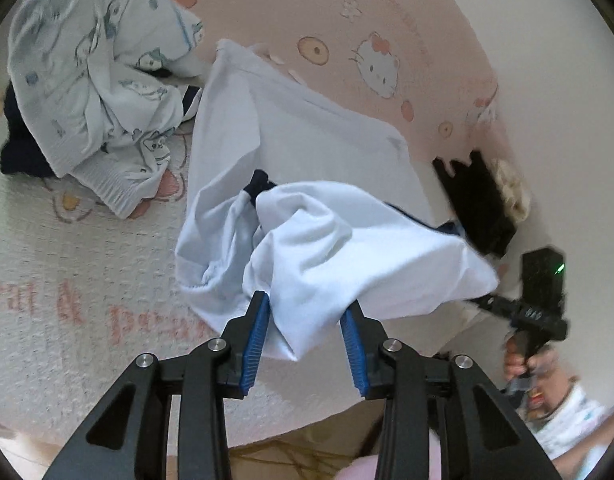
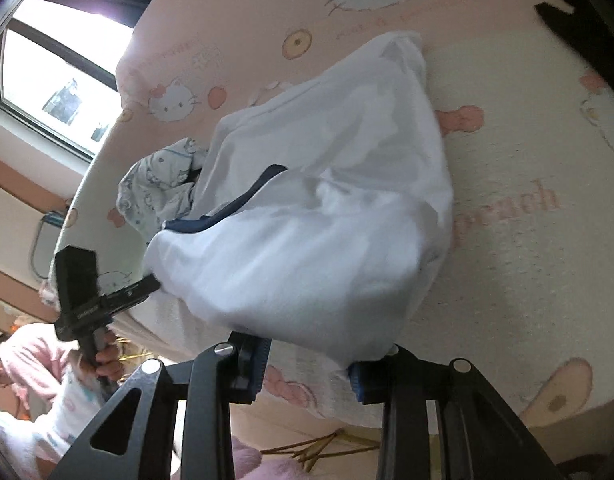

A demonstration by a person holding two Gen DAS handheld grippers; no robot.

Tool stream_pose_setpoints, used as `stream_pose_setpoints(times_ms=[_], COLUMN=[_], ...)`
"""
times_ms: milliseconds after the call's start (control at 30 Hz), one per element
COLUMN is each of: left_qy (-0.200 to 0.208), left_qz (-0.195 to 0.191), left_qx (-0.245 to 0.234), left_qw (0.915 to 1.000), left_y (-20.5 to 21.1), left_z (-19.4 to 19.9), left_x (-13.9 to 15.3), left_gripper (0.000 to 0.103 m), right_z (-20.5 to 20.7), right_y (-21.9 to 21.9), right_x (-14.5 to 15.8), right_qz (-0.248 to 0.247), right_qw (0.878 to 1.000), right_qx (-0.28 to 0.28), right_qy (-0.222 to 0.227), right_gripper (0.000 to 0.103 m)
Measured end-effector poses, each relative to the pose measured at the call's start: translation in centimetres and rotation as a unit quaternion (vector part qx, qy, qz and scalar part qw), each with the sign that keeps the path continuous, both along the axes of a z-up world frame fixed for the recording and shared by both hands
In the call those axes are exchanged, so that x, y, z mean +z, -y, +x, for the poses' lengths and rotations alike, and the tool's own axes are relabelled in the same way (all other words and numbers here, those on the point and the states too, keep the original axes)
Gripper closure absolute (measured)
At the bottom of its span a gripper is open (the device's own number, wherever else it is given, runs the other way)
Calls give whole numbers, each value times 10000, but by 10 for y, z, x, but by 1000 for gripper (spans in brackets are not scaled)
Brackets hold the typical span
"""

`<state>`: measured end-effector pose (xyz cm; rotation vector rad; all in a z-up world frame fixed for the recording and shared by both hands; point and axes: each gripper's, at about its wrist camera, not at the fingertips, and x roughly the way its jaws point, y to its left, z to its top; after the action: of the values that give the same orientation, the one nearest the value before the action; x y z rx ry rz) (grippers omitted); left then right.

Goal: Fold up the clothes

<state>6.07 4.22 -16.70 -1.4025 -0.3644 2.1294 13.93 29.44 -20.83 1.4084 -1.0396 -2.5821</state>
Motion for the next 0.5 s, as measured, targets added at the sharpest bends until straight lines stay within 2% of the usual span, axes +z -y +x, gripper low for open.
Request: stream_pose_setpoints(times_ms=[133, 167, 200, 233, 267, 367, 433, 467, 500], left_qy=[-151, -106, -61, -23, 13, 138, 222, 264, 274], left_qz=[-381, -441, -501, -511, -500, -175, 63, 182, 208], left_qx=[9, 41, 73, 134, 206, 413, 551, 619, 659], left_qw=[9992, 9990, 9987, 9986, 9985, 9989, 9982, 9976, 9972], left_y=[-8, -8, -9, -8, -6, 7, 16, 20, 23], left_z=[10, 11, 12, 14, 15, 16, 17, 17, 15], left_x=[8, 9, 10, 12, 14, 20, 24, 26, 26], left_gripper=[70, 67, 59, 55, 51, 50, 41, 31, 28], right_z=[2, 3, 5, 7, 10, 21, 32, 36, 39], right_y=[14, 18, 22, 25, 26, 27, 21, 17, 13], right_x=[4, 8, 13, 17, 21, 31, 35, 37, 40], right_qz=[714, 877, 987, 1076, 1155, 1200, 1087, 993, 833], right_qw=[9967, 9949, 9935, 9925, 9916, 9918, 9935, 9945, 9958], right_qx=[251, 326, 380, 386, 374, 207, -40, -175, -316], right_qy=[296, 364, 418, 445, 444, 385, 347, 296, 200], right_gripper=[60, 49, 35, 30, 28, 28, 28, 28, 28])
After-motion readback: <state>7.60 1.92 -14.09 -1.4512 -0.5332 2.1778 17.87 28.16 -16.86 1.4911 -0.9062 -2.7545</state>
